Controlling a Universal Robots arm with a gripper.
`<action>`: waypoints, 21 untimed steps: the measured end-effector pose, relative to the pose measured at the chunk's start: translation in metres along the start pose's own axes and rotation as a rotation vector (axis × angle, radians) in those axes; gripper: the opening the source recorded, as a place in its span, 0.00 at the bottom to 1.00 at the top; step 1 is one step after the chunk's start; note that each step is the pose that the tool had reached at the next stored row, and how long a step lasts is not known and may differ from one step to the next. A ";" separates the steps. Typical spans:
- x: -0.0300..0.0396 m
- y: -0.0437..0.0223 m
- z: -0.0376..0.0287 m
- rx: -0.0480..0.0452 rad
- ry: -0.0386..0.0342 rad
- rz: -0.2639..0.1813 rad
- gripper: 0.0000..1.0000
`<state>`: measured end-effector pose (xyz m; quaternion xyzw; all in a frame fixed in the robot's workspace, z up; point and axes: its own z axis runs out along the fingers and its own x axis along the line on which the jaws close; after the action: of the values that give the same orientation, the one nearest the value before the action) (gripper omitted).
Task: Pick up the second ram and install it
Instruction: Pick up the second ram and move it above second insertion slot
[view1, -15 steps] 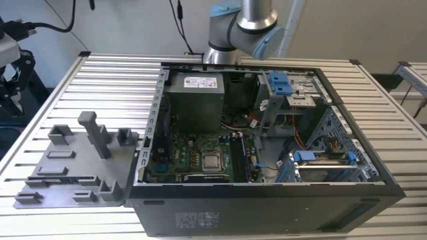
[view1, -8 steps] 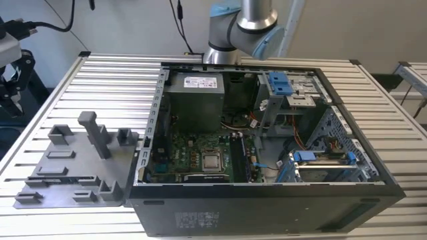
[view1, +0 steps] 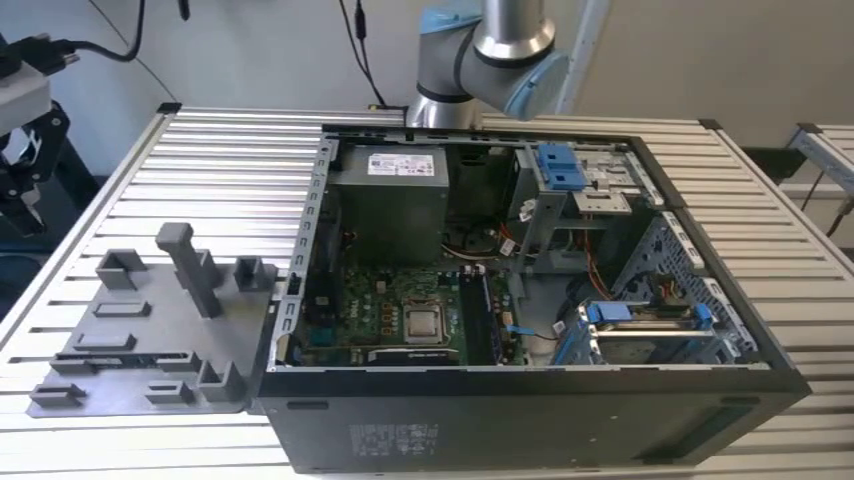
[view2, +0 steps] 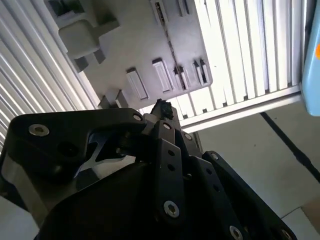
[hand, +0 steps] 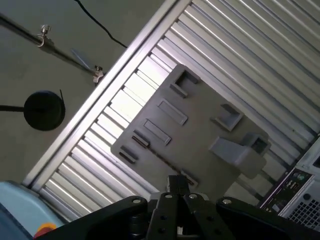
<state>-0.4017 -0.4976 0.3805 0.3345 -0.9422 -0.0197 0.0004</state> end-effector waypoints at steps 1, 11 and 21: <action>0.0000 0.0000 0.0001 0.0001 0.0007 -0.014 0.11; -0.0031 -0.0026 0.0020 -0.0012 0.0059 -0.132 0.11; -0.0057 -0.0048 0.0037 -0.0027 0.0107 -0.267 0.11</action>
<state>-0.3944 -0.4976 0.3767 0.4569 -0.8893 -0.0191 0.0032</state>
